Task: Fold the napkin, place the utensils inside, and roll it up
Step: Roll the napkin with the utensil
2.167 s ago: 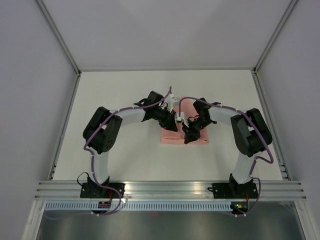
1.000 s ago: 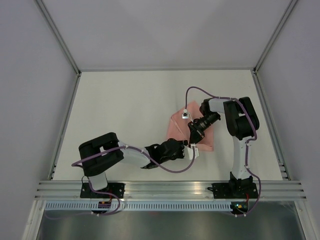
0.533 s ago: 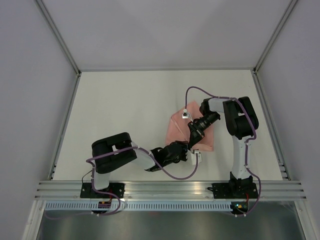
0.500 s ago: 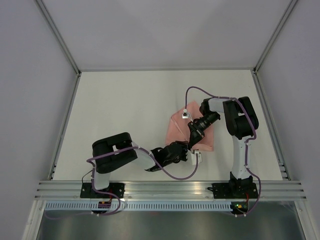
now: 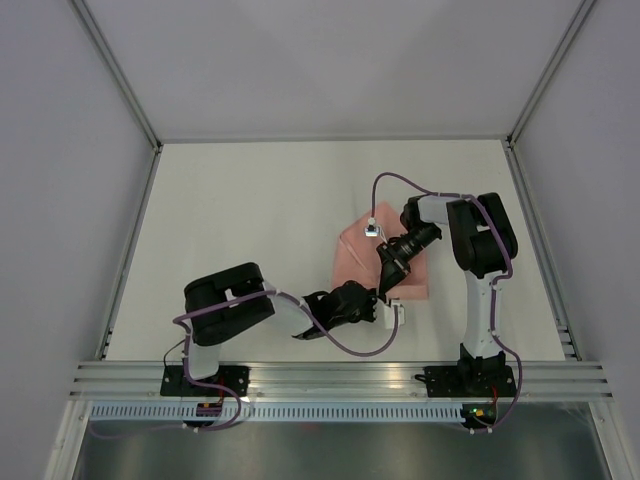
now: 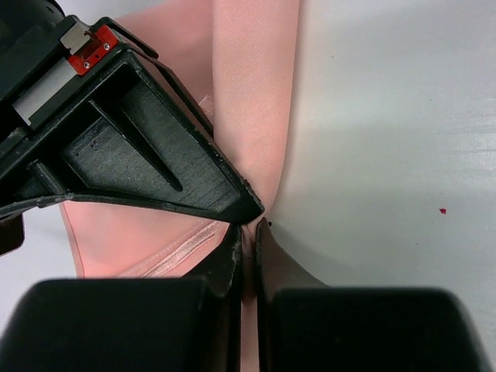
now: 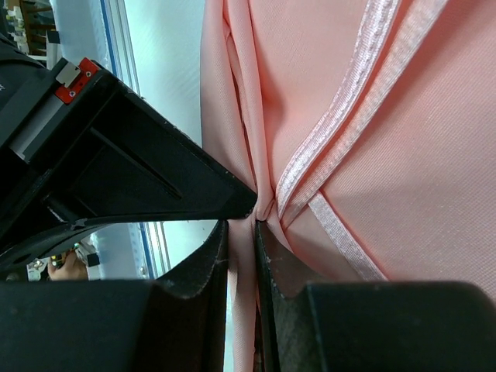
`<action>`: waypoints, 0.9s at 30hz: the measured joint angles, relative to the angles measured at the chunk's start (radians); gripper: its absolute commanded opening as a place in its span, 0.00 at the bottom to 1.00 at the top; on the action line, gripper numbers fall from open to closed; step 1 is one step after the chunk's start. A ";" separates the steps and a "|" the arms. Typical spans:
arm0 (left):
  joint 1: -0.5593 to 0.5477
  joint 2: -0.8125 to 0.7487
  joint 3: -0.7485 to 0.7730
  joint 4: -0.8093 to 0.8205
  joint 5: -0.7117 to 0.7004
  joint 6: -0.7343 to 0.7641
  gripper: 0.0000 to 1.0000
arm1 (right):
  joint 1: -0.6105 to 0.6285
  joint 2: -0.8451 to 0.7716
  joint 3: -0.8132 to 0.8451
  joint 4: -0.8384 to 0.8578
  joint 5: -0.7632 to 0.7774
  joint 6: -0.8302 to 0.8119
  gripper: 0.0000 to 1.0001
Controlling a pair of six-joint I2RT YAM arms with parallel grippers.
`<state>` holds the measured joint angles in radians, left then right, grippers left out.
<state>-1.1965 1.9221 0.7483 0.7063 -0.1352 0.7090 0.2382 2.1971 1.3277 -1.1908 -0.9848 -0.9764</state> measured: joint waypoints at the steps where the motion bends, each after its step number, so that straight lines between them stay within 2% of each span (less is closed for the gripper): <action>1: 0.003 -0.002 0.005 -0.011 0.010 -0.002 0.02 | 0.000 0.000 0.000 -0.002 0.001 0.000 0.18; 3: 0.011 -0.007 0.018 -0.043 0.032 -0.010 0.02 | -0.003 0.000 0.000 -0.003 0.003 0.000 0.26; 4: 0.015 -0.010 0.024 -0.058 0.044 -0.016 0.02 | -0.004 0.000 0.000 -0.003 0.003 0.002 0.38; 7: 0.035 -0.022 0.043 -0.114 0.101 -0.042 0.02 | -0.011 -0.012 -0.001 -0.029 -0.008 0.016 0.57; 10: 0.058 -0.025 0.073 -0.173 0.155 -0.072 0.02 | -0.012 -0.051 -0.009 -0.032 0.007 0.031 0.66; 19: 0.125 -0.029 0.160 -0.336 0.325 -0.172 0.02 | -0.078 -0.193 -0.034 0.177 0.127 0.105 0.70; 27: 0.208 0.000 0.292 -0.561 0.558 -0.280 0.02 | -0.237 -0.351 -0.112 0.336 0.132 0.154 0.70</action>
<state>-0.9890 1.9217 1.0405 0.1455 0.4232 0.4290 0.0010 1.8465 1.2160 -0.8543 -0.8528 -0.8219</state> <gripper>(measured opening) 0.050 0.698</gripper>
